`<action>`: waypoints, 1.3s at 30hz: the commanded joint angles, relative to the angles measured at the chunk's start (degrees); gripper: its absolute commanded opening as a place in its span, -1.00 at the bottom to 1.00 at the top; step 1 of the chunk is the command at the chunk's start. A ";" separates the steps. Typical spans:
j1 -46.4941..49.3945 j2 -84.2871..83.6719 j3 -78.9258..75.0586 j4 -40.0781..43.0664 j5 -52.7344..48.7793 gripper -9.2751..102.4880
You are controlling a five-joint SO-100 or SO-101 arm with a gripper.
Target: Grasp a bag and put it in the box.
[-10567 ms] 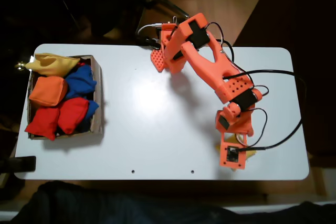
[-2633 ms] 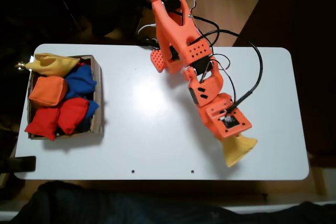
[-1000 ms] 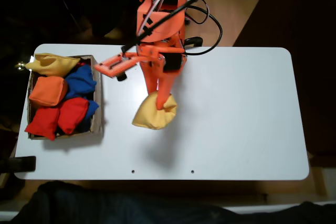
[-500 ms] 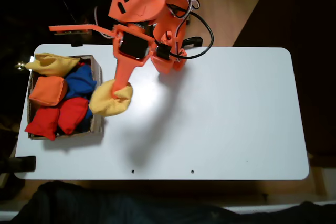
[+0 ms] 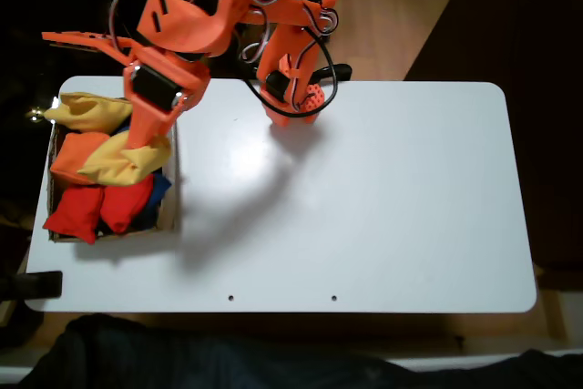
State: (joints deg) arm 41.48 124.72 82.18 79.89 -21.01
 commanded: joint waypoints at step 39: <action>14.77 -28.21 -6.59 -2.99 -0.70 -0.82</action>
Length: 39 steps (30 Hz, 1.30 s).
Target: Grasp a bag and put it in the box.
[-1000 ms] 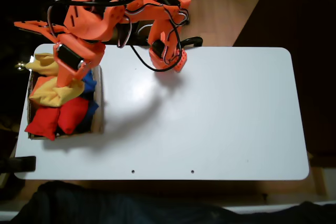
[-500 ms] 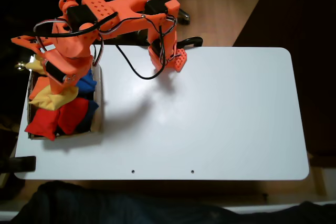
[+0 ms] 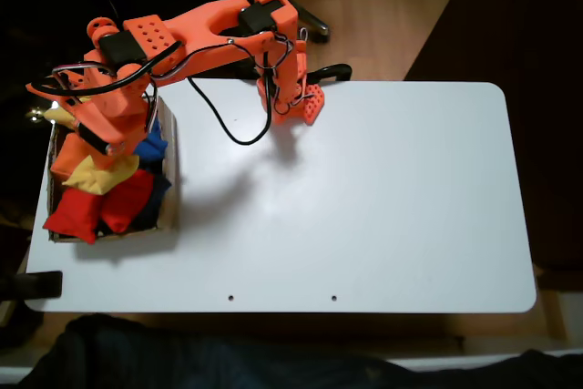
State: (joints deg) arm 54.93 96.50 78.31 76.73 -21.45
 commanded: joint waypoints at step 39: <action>-4.31 12.48 1.85 1.14 7.56 0.27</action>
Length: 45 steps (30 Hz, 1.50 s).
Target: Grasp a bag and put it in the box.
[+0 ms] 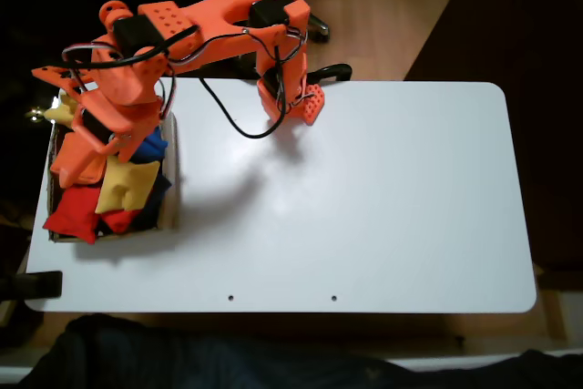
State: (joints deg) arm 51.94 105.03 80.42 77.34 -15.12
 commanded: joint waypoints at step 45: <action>-46.32 48.96 32.78 -10.20 13.97 0.60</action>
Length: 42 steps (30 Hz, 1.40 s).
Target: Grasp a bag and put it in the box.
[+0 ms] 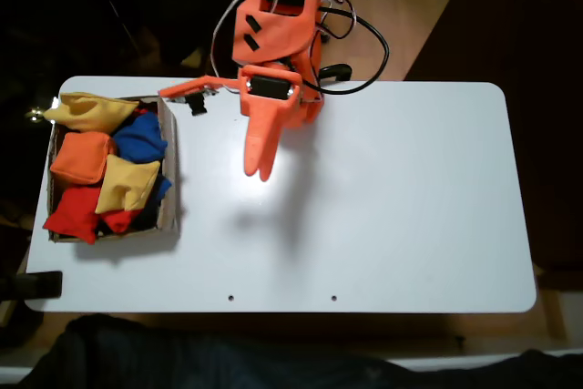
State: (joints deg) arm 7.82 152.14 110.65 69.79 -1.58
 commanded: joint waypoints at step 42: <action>-9.49 26.46 56.51 -20.21 0.88 -0.72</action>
State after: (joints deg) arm -2.20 177.01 166.29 49.48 -0.79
